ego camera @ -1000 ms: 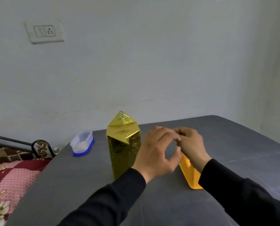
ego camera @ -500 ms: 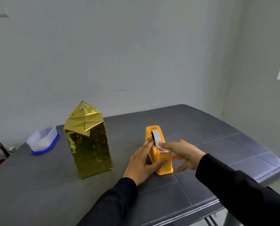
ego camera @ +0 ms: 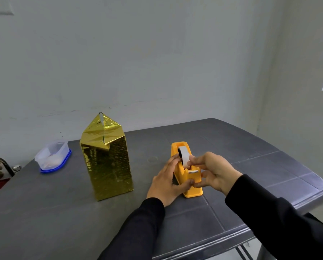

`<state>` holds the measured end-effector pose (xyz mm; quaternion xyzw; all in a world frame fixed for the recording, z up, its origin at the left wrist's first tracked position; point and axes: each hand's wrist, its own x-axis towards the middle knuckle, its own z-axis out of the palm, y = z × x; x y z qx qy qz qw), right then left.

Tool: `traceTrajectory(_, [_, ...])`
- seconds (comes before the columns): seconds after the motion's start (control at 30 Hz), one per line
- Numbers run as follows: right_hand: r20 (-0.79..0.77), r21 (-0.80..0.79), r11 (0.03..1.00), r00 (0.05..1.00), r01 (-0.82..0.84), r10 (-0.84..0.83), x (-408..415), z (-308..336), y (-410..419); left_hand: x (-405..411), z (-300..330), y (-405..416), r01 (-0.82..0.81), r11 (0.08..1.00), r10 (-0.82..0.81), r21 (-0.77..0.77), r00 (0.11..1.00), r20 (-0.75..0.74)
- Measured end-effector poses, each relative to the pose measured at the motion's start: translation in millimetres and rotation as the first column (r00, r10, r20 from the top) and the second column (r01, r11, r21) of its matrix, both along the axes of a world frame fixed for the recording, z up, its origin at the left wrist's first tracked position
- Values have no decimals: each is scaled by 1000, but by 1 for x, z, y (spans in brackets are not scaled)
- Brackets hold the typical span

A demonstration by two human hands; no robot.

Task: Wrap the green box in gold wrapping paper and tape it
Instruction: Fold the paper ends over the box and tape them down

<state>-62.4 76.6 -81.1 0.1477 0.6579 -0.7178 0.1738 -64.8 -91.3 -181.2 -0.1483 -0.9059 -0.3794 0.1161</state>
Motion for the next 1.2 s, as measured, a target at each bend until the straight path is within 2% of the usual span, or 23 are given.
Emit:
traceTrajectory(0.13, [-63,-103,993,996,53,-60,24,-16,7,0,-1,0,13,1000,-13,11,1000,-10])
traceTrajectory(0.27, [-90,-133,987,991,89,-101,37,-32,5,-1,0,-2,32,997,-35,64,999,40])
traceTrajectory(0.4, [-169,-84,993,981,87,-100,45,-43,6,-6,-6,-8,84,986,-92,142,994,52])
traceTrajectory(0.53, [-235,-42,996,968,74,-82,42,-57,5,-6,-5,-7,63,971,-86,232,992,88])
traceTrajectory(0.7, [-380,132,983,922,130,-71,37,-71,1,-7,-5,-6,32,976,-55,215,993,103])
traceTrajectory(0.77, [-464,289,949,886,130,20,41,-77,5,-7,-6,-5,22,975,-45,219,994,101])
traceTrajectory(0.83, [-531,471,872,832,130,162,43,-89,8,-7,-7,-5,16,976,-40,215,994,105])
traceTrajectory(0.87, [-542,488,863,820,129,184,43,-96,11,-7,-7,-5,15,978,-38,209,994,107])
traceTrajectory(0.93, [-557,363,926,821,103,126,41,-102,16,-7,-6,-4,14,978,-36,210,994,101])
traceTrajectory(1.0, [-536,149,985,844,87,6,41,-101,19,-5,-6,-3,15,973,-39,231,994,100])
traceTrajectory(1.13, [-519,-106,988,840,116,-155,39,-102,24,5,-3,-2,-84,938,81,335,996,22])
traceTrajectory(1.2, [-498,-147,982,849,120,-178,39,-101,24,16,10,0,-128,948,170,292,978,-122])
